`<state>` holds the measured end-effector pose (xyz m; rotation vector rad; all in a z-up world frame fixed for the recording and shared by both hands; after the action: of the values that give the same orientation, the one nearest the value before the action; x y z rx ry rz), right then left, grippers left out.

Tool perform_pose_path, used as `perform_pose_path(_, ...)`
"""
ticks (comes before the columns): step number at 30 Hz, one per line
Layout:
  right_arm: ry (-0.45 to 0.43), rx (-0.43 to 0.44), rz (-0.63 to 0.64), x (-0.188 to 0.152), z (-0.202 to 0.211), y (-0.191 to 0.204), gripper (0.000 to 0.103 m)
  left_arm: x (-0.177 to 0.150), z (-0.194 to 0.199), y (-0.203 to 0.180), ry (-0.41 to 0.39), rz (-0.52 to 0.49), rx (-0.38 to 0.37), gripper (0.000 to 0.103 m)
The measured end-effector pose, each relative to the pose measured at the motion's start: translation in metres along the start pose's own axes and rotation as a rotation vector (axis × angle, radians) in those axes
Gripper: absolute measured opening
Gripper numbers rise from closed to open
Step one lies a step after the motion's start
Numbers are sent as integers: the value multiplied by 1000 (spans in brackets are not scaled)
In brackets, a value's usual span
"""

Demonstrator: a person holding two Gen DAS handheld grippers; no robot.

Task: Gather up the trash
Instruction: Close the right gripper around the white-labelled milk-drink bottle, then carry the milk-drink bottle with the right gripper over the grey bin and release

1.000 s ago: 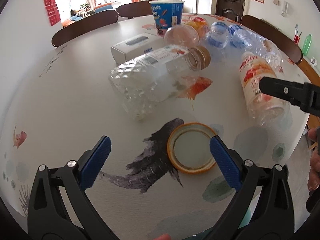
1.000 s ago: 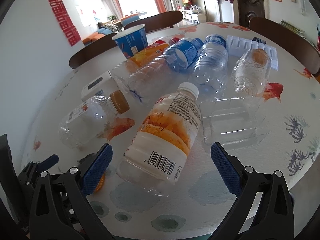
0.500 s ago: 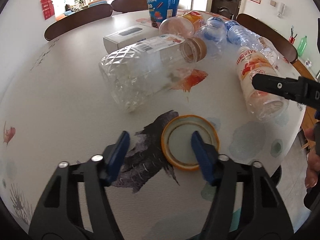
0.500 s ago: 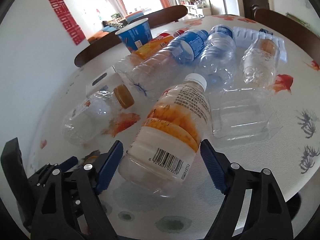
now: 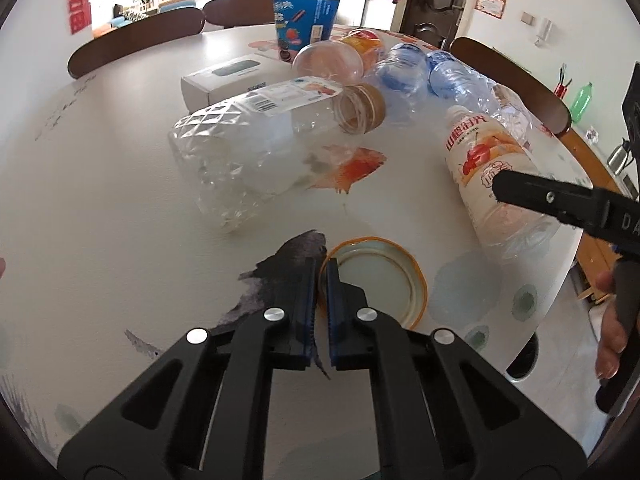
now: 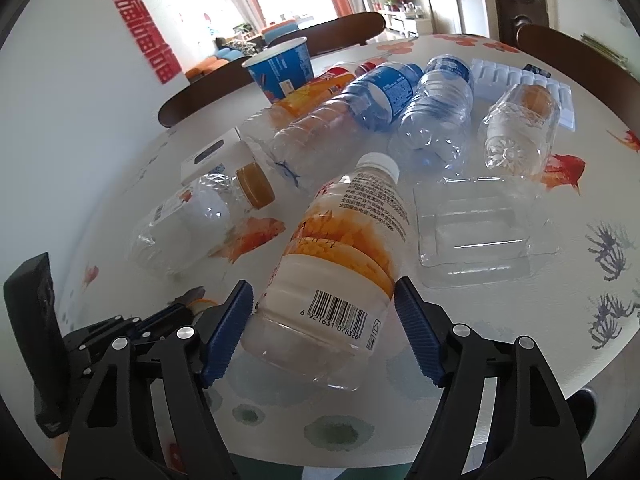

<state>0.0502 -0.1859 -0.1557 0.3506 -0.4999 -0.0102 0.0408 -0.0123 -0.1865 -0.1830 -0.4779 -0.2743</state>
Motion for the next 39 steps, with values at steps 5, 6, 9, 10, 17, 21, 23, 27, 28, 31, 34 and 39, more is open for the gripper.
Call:
perform_pose_path(5,-1,12,5,0,4,-4,70,3,6,-1,-15,13,-32,3)
perform_pose_path(6,0,16,4,0,5,-5,69,4,7,-1,-19,13,-36,3)
perform_pose_path(9,6,43,-8,0,6,-8,68,10,10,0,-33,17,-37,3)
perform_pose_path(10,9,57,-16,0,6,-11,68,11,12,0,-37,19,-43,3)
perform_pose_path(17,26,130,-48,0,8,-21,67,24,24,-9,-76,-5,-56,3)
perform_pose_path(21,67,124,-55,2,3,-23,68,28,21,-17,-77,-23,-57,3)
perform_pose_path(23,84,97,-38,3,-1,-18,70,28,21,-18,-79,-27,-55,3)
perform_pose_path(27,125,69,-3,5,-16,-9,71,30,19,-19,-80,-25,-67,3)
perform_pose_path(28,123,60,8,5,-17,-8,70,31,19,-18,-82,-23,-68,3)
perform_pose_path(31,111,60,11,5,-16,-9,68,33,20,-14,-89,-15,-66,3)
perform_pose_path(34,89,99,-9,6,-8,-13,67,36,24,-11,-97,-7,-70,3)
perform_pose_path(39,27,165,-25,6,26,-22,65,44,38,-23,-127,-45,-65,3)
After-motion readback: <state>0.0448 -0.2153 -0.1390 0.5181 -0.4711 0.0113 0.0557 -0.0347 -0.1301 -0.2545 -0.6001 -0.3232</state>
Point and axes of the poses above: each gripper's, at about its wrist camera, not at the fingertips, and z roughly against the way its jaws point, y to its left, x to its top, the point moved 8 cm from there along -z, roughly the way its jaws point, and after that the axes turned 9 degrees about y, right-handed, at the moved point
